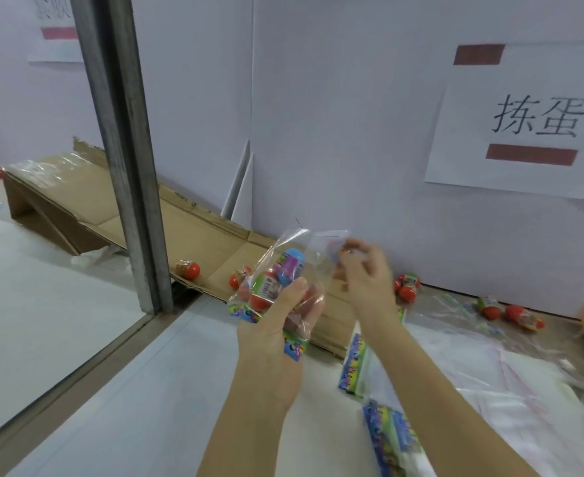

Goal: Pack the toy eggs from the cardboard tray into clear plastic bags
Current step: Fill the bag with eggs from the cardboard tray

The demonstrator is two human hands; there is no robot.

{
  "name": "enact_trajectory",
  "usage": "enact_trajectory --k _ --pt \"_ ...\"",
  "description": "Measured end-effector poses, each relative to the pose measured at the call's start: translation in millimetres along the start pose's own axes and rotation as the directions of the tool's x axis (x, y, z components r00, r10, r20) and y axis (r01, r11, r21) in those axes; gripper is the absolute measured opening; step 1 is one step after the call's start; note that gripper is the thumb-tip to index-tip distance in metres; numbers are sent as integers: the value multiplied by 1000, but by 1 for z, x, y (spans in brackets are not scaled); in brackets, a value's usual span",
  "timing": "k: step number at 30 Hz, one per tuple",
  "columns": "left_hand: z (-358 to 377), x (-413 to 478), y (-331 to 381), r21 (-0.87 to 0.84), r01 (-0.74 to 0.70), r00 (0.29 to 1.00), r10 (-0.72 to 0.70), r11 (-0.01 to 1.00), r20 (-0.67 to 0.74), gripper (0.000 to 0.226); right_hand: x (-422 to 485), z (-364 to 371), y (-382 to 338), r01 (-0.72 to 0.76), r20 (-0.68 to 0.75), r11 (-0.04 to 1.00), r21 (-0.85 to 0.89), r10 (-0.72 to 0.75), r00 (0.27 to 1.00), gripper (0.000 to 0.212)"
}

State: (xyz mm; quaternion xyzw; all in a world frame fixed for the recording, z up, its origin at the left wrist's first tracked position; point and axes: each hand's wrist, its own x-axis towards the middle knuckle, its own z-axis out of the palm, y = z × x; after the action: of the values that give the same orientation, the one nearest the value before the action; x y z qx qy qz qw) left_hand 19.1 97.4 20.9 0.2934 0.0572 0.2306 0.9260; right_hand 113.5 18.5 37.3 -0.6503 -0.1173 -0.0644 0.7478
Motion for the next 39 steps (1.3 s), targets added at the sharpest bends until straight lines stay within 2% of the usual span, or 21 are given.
enact_trajectory --k 2,5,6,8,9,12,15,17,22,25,27,29,34,37,39 --pt "4 -6 -2 -19 34 996 -33 999 85 57 -1 -35 -34 84 -92 990 116 -73 993 23" --pt "8 -10 -10 6 104 986 -104 995 130 53 -11 -80 -69 270 -9 959 87 -271 963 19" --pt "11 -12 -11 19 130 980 -132 991 147 55 -17 -89 -79 310 32 949 53 -312 950 13" --pt "14 -16 -15 40 162 969 -167 986 184 62 -24 -101 -92 383 99 920 -89 -374 922 19" --pt "15 -18 -17 54 162 961 -170 985 216 57 -25 -105 -93 414 137 894 -172 -394 909 20" --pt "20 -25 -23 112 173 941 -198 979 275 40 -26 -110 -93 441 198 840 -317 -396 897 7" --pt "21 -28 -27 90 225 925 -242 970 292 48 -22 -116 -94 454 263 799 -393 -376 889 10" --pt "23 -31 -28 60 248 919 -254 967 301 56 -22 -118 -96 456 307 772 -443 -347 886 5" --pt "27 -38 -28 49 279 906 -279 959 318 70 -28 -119 -102 439 397 798 -413 -277 875 19" --pt "27 -40 -27 34 303 900 -297 953 317 46 -30 -120 -102 416 413 819 -395 -245 877 2" --pt "28 -41 -28 48 303 900 -303 952 314 33 -30 -121 -103 375 430 848 -374 -200 880 5" --pt "28 -41 -29 57 306 902 -308 950 301 32 -31 -120 -104 329 454 876 -352 -147 879 7" --pt "29 -43 -34 90 283 917 -297 955 265 36 -31 -117 -101 357 485 825 -438 -118 867 5" --pt "30 -42 -35 77 293 920 -303 953 247 37 -33 -114 -101 364 458 789 -495 -120 881 21" --pt "30 -42 -35 65 298 923 -305 952 234 52 -33 -113 -101 368 458 760 -536 -104 883 24"
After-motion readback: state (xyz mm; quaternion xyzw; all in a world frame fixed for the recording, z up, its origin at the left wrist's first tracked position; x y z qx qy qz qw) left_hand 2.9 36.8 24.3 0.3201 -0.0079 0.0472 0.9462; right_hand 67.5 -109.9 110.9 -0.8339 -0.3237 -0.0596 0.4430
